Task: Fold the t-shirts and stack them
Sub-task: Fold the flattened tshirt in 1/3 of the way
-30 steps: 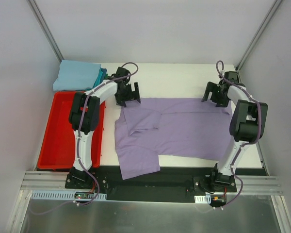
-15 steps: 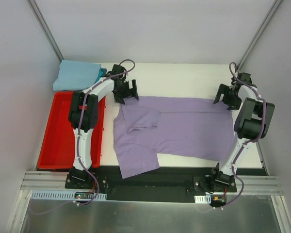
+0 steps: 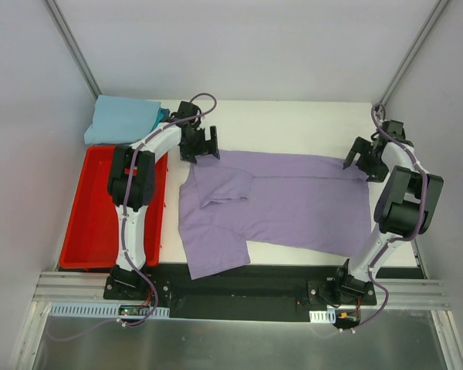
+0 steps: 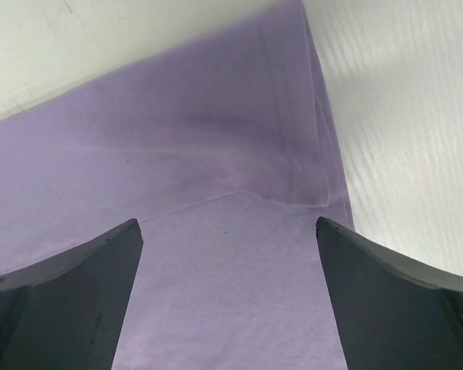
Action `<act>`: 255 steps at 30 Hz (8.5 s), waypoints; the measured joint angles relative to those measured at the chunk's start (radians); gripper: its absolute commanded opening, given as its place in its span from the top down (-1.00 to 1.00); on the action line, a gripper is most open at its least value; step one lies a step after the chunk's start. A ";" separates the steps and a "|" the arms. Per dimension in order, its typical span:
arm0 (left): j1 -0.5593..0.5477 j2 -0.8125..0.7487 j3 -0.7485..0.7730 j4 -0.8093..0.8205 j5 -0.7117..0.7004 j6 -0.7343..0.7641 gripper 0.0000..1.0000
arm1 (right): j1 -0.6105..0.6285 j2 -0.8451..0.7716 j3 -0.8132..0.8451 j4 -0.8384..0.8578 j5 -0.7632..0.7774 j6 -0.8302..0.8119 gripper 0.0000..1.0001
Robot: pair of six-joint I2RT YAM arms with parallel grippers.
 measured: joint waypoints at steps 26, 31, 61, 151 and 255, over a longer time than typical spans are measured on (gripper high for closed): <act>-0.277 -0.551 -0.678 0.082 -0.188 0.077 -0.72 | -0.018 0.061 -0.060 0.137 -0.087 0.158 -0.72; -0.272 -0.502 -0.667 0.084 -0.229 0.082 -0.64 | -0.018 0.061 -0.064 0.151 -0.076 0.166 -0.54; -0.224 -0.469 -0.529 0.074 -0.468 0.055 1.00 | -0.031 0.017 -0.104 0.165 0.015 0.210 0.99; -0.042 -0.186 -0.245 0.003 -0.109 0.010 1.00 | 1.116 0.261 0.139 0.364 0.095 0.108 0.35; 0.043 0.323 0.499 -0.061 0.212 -0.063 -0.98 | 0.014 0.407 0.523 -0.212 -0.104 0.017 -0.93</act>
